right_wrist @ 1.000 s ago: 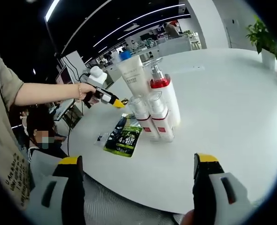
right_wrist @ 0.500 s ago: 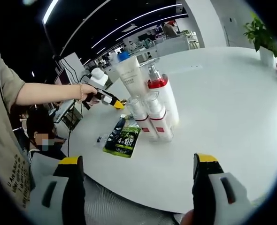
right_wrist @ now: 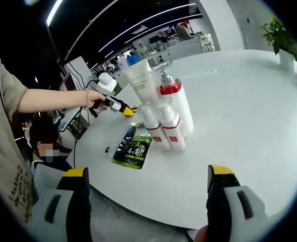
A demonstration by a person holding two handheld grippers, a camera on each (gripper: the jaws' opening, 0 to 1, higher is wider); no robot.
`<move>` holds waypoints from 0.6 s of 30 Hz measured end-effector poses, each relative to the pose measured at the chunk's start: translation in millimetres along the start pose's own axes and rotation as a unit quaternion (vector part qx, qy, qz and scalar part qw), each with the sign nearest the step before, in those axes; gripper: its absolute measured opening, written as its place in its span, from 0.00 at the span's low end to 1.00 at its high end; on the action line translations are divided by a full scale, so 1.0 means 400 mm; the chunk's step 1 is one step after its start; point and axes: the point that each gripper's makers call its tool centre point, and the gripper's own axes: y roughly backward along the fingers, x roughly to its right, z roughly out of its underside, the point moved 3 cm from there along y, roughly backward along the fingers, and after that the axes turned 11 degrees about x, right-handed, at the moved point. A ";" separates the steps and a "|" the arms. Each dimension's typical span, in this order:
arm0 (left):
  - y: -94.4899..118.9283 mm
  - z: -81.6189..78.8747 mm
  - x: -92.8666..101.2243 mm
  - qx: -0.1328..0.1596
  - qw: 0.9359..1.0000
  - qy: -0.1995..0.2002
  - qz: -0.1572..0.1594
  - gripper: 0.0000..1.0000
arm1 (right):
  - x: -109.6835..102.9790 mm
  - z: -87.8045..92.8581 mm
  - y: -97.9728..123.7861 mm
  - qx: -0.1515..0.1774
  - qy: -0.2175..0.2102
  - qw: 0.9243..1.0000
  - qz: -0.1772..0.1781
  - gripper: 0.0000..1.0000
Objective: Arrange the skincare products in the storage area until every visible bottle or jar stands upright without overlapping.
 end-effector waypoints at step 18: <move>0.024 -0.001 0.022 0.004 0.999 -0.037 0.030 0.37 | 0.001 -0.003 0.001 0.004 0.000 1.000 0.002 0.98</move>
